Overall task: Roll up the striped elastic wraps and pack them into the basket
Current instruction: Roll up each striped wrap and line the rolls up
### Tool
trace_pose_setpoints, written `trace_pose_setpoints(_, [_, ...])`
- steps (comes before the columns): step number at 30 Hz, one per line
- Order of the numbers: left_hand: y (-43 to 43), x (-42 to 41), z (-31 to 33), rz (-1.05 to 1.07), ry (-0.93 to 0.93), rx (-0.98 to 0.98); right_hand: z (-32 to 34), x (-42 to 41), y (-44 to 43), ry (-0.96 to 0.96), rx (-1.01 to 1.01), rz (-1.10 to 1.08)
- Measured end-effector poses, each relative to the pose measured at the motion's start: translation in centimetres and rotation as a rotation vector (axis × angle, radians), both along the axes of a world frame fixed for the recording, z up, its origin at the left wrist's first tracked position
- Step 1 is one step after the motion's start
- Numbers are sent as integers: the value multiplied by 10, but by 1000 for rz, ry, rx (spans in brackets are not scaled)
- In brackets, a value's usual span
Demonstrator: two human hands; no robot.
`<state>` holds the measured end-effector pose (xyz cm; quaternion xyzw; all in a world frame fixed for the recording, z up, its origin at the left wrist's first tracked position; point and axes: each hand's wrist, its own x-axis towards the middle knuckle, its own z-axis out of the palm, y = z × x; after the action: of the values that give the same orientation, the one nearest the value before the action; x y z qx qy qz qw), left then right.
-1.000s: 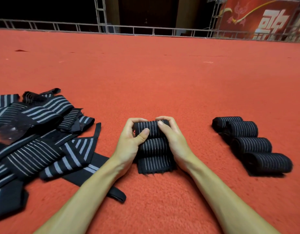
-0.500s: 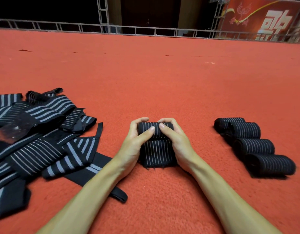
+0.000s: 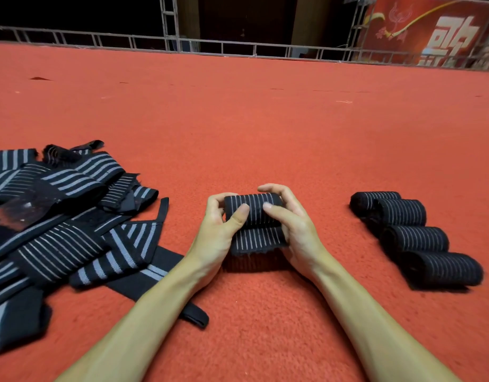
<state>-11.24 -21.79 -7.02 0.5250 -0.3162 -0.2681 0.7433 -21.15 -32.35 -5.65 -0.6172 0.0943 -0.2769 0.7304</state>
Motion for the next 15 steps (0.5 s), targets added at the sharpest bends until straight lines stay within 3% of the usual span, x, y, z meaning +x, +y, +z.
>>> trace_pose_setpoints(3, [0,0,2,19,-31,-48,-4,4,-2,97,-64,-122])
trace_pose_setpoints(9, [5,7,2,56,-186,-44,-5,4,-2,143,-129,-139])
trace_pose_setpoints(12, [3,8,-3,44,-179,45,-3,1,-9,121,-9,-111])
trace_pose_setpoints(15, [-1,8,-4,-7,-52,97,-5,-1,-15,37,129,-57])
